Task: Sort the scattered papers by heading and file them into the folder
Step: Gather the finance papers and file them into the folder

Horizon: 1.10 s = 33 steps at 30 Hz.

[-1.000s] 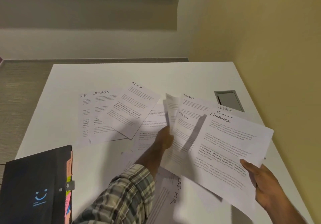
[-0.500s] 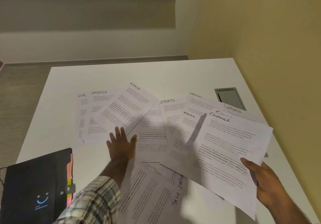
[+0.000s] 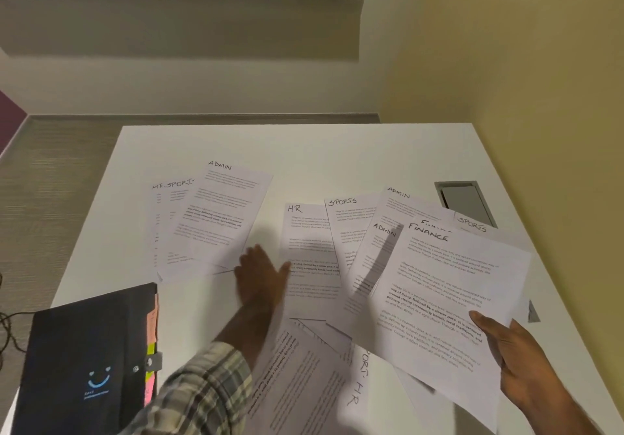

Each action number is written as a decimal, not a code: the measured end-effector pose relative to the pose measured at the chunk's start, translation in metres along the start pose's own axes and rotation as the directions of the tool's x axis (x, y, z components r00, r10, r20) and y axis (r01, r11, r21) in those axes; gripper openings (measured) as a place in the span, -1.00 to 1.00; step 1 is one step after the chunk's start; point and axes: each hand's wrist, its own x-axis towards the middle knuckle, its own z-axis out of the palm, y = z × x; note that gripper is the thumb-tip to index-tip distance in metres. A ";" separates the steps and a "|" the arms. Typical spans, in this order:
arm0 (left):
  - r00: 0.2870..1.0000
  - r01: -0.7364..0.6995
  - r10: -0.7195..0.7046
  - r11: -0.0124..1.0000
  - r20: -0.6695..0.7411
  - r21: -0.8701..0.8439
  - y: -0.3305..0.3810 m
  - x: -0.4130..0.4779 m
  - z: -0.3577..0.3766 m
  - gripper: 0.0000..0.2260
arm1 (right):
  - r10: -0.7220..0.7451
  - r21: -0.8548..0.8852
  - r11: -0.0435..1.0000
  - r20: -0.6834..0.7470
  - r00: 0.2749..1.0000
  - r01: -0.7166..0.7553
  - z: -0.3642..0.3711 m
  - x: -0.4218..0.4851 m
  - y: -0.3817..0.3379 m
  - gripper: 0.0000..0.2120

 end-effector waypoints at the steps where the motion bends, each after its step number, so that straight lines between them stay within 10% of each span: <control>1: 0.997 -0.078 0.078 0.997 0.019 0.011 0.011 -0.010 0.006 -0.14 | 0.002 0.000 1.000 0.001 1.000 -0.002 0.002 0.000 0.001 -0.64; 6: 0.891 -0.444 0.396 0.862 0.221 0.245 0.021 -0.023 0.047 -0.20 | -0.002 -0.008 1.000 0.016 1.000 0.002 0.006 -0.001 -0.003 -0.62; 15: 0.990 -0.143 0.131 0.945 0.061 0.293 -0.002 0.041 0.003 -0.37 | -0.019 0.004 1.000 0.010 1.000 0.019 -0.007 -0.006 -0.006 -0.65; 21: 0.907 -0.419 0.401 0.887 0.125 0.192 0.006 -0.032 0.047 -0.38 | 0.007 0.048 0.999 0.031 0.999 -0.009 -0.011 -0.005 0.004 -0.63; 28: 0.989 -0.134 0.123 0.978 0.078 0.157 0.001 -0.015 0.040 -0.20 | -0.005 0.045 0.999 0.017 1.000 0.004 -0.012 -0.001 0.005 -0.61; 33: 0.968 -0.248 0.237 0.952 0.082 0.180 0.030 -0.032 0.033 -0.20 | 0.002 0.035 0.999 0.006 1.000 -0.002 -0.012 0.000 0.008 -0.60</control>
